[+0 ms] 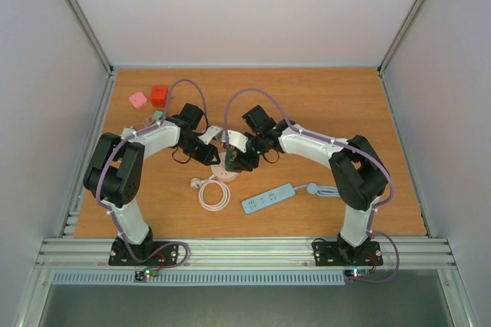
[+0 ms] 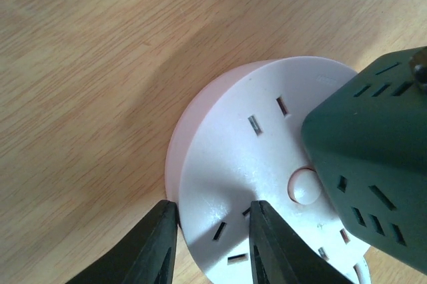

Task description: Pull the plug off the socket

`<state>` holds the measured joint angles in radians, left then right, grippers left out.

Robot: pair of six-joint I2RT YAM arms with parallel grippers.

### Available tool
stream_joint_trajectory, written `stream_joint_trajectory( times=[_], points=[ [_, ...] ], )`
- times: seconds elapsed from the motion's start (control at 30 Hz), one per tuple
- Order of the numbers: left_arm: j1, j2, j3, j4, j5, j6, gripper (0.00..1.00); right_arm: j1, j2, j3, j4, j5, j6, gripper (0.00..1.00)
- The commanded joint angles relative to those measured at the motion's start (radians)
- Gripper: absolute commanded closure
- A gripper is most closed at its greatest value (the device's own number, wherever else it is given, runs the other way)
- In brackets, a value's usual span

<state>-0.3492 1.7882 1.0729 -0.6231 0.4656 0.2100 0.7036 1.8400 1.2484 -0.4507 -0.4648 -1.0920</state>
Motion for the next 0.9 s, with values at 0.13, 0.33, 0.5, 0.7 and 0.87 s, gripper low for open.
stream_joint_trajectory(
  times=[0.13, 0.33, 0.5, 0.7, 0.87],
  points=[
    [0.001, 0.095, -0.045, 0.021, -0.251, 0.020, 0.69, -0.009, -0.022, 0.079, -0.009, -0.127, 0.084, 0.95],
    [0.001, 0.098, -0.042, 0.022, -0.262, 0.019, 0.70, 0.001, -0.033, 0.048, 0.007, -0.077, 0.066, 0.96],
    [-0.001, 0.103, -0.038, 0.021, -0.269, 0.018, 0.70, 0.047, -0.069, -0.029, 0.065, 0.026, 0.011, 0.96],
    [-0.001, 0.106, -0.036, 0.022, -0.272, 0.019, 0.71, 0.069, -0.088, -0.043, 0.099, 0.088, 0.005, 0.96],
    [-0.003, 0.107, -0.036, 0.025, -0.290, 0.019, 0.71, 0.062, -0.061, 0.029, 0.058, 0.045, 0.097, 0.97]
  ],
)
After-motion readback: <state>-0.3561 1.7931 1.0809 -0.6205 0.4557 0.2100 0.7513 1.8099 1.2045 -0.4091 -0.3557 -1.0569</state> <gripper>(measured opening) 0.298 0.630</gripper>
